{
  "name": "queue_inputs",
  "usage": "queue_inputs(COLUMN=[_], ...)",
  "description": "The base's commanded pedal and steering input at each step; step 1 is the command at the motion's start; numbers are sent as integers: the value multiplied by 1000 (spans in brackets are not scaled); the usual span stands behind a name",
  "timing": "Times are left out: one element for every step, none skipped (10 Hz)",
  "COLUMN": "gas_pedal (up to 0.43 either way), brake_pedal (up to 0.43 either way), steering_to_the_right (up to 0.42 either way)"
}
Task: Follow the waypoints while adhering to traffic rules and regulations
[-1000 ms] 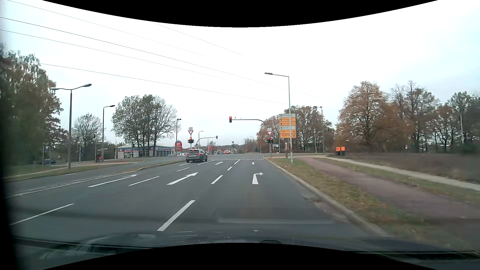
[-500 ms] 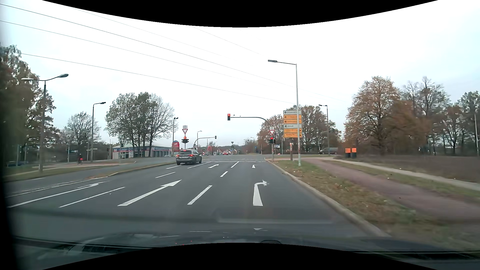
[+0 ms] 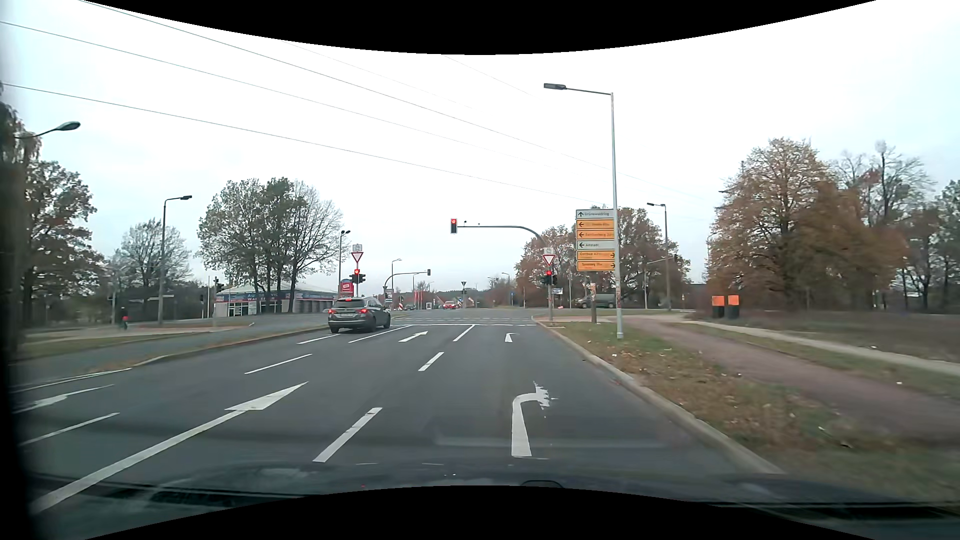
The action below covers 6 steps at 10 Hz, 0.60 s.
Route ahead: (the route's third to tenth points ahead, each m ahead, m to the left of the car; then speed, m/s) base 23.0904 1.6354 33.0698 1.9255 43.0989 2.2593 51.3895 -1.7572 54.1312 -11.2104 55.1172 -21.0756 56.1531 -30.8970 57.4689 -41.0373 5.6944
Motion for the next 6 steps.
queue_inputs(gas_pedal=[0, 0, 0, 0, 0, 0], brake_pedal=[37, 37, 37, 37, 37, 43], steering_to_the_right=[1, 1, 0, -1, -3, -3])
